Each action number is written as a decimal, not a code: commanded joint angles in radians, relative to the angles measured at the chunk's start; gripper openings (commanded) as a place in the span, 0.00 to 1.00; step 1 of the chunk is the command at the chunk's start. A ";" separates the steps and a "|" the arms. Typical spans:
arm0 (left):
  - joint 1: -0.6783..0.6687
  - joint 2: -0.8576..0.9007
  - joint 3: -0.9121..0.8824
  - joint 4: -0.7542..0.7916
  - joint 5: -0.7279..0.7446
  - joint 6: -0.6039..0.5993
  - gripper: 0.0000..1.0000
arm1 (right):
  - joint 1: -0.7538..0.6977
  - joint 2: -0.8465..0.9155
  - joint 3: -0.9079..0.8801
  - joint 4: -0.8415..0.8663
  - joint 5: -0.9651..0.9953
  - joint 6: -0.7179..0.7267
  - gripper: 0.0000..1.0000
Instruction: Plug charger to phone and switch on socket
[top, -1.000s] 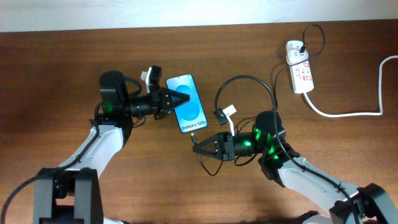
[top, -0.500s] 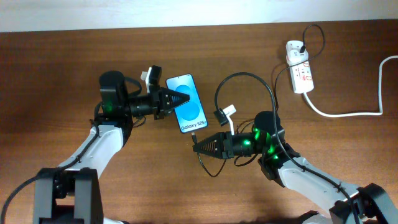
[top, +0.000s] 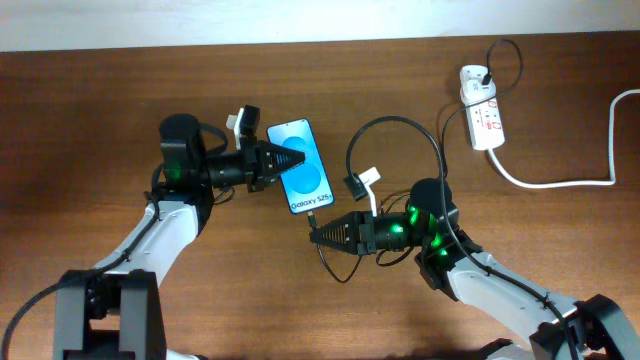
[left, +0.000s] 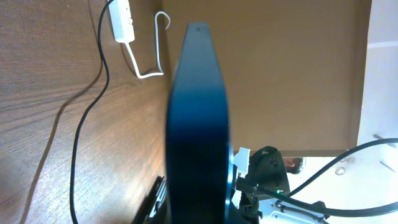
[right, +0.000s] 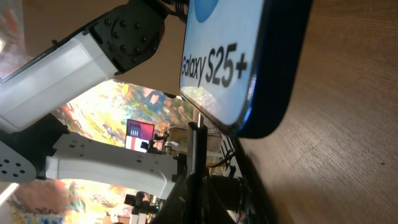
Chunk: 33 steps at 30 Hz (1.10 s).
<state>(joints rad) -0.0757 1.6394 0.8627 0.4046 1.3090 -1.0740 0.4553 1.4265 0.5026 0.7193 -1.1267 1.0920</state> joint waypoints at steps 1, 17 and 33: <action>0.021 -0.001 0.009 0.006 0.032 0.021 0.00 | 0.008 0.006 -0.002 0.007 0.009 -0.017 0.04; 0.029 -0.001 0.009 0.006 0.049 0.021 0.00 | 0.008 0.007 -0.002 0.007 0.042 -0.045 0.04; 0.029 -0.001 0.009 0.006 0.063 0.021 0.00 | 0.010 0.007 -0.002 0.007 0.055 -0.065 0.04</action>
<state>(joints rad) -0.0490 1.6394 0.8627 0.4046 1.3350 -1.0740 0.4553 1.4265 0.5026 0.7193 -1.0893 1.0618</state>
